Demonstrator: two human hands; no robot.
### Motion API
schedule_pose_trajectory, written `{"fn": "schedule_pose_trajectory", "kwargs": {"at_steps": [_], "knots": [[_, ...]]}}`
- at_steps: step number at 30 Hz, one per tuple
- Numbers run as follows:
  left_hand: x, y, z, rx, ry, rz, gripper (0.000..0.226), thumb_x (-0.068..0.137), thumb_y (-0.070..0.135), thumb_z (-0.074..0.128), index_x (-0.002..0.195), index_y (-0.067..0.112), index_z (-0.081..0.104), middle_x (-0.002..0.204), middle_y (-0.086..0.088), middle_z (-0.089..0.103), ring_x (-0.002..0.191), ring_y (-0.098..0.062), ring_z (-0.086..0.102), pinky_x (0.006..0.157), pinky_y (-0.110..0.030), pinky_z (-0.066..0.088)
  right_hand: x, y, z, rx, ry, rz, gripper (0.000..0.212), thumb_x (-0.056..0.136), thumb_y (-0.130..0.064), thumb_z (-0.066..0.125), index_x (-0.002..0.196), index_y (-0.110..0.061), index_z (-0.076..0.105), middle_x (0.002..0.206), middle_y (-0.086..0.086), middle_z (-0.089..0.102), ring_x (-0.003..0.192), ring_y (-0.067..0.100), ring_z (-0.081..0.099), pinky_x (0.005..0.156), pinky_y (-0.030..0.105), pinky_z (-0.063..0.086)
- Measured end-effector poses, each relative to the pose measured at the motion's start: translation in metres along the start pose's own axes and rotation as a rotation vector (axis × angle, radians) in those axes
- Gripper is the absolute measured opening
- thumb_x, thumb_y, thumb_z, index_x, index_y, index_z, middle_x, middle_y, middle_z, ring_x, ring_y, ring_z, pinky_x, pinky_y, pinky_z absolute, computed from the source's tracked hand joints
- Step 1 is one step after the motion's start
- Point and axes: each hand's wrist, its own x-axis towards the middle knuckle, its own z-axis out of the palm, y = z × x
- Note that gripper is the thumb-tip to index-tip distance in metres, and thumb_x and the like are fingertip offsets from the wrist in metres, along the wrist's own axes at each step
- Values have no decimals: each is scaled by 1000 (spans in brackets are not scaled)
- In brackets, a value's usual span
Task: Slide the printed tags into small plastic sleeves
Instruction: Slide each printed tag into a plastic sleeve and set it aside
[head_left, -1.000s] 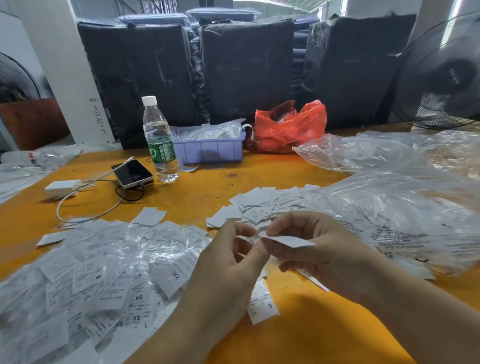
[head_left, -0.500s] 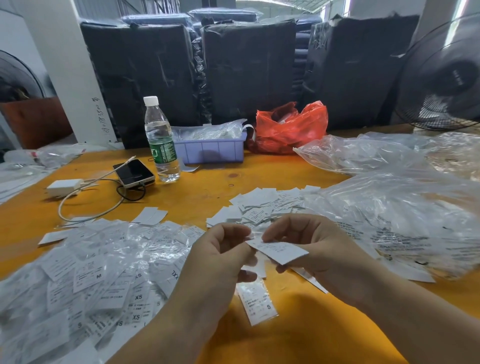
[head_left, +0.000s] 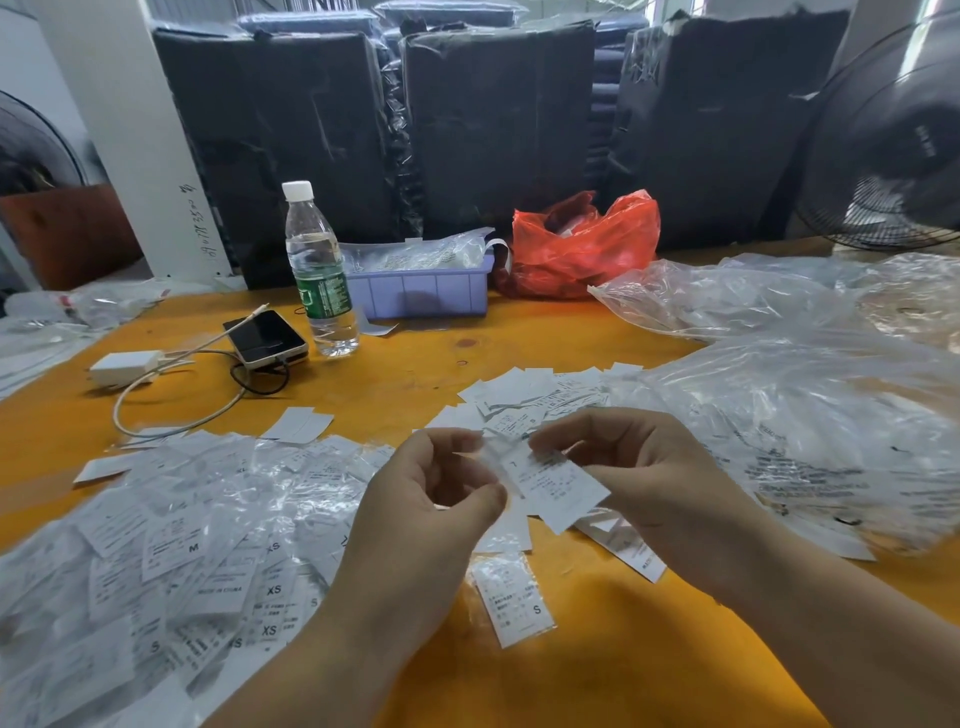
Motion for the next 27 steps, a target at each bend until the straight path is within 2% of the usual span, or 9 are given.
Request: {"fn": "schedule_pose_trajectory", "kwargs": {"at_steps": [3,5,8,11,15,20,23,25,27], "knots": [[-1,0,0,-10,6,27,12,84,21,71,86,33,70,75,8,68,70,-4,63,63,-12,49,1,-1,-2,1,15,-4,28,73,11,72,87,-12,77,91,23,71,80,35,64,70,34,58],[-1,2,1,-13,-10,47,8,87,25,68,83,31,70,70,8,65,66,-2,60,61,-11,47,1,-3,-1,2,-3,11,26,61,1,75,83,-14,78,88,14,73,78,28,66,66,31,57],[-1,2,2,28,-34,92,11,90,31,62,80,30,69,69,3,63,64,-9,57,59,-15,46,1,-4,0,23,-43,0,20,64,-12,86,82,-13,77,73,7,68,63,17,60,60,26,53],[-2,2,3,64,-53,98,14,92,32,60,80,31,67,76,-3,66,73,-18,60,64,-23,47,1,-5,0,138,5,-6,22,65,-26,76,80,-11,77,56,3,52,47,11,43,55,26,50],[-3,3,2,123,-26,106,10,90,33,63,81,35,68,77,9,67,73,-3,61,64,-10,45,0,-6,1,251,48,5,16,63,-21,75,76,-11,75,45,-1,37,40,10,33,49,25,46],[-6,4,5,206,13,134,6,82,38,70,80,35,65,83,19,66,85,1,61,67,-11,43,2,-5,-2,283,34,2,9,66,-7,71,72,-11,75,61,9,60,53,17,56,54,27,53],[-7,3,7,265,44,174,11,79,37,74,78,34,63,90,21,64,91,4,59,71,-10,41,4,-3,-4,295,1,45,20,62,3,72,76,-11,75,71,15,67,60,22,62,58,29,55],[-7,4,8,270,54,186,15,78,35,76,76,32,62,94,24,63,93,7,58,73,-9,40,4,-2,-2,311,-30,60,26,59,-1,79,83,-12,75,74,15,68,61,23,63,58,31,55],[-7,4,8,286,67,196,17,77,35,77,73,31,61,97,28,62,95,13,56,72,-2,38,2,-1,-1,335,-69,66,48,47,-10,93,90,-12,74,74,16,67,62,24,63,59,31,55]]}}
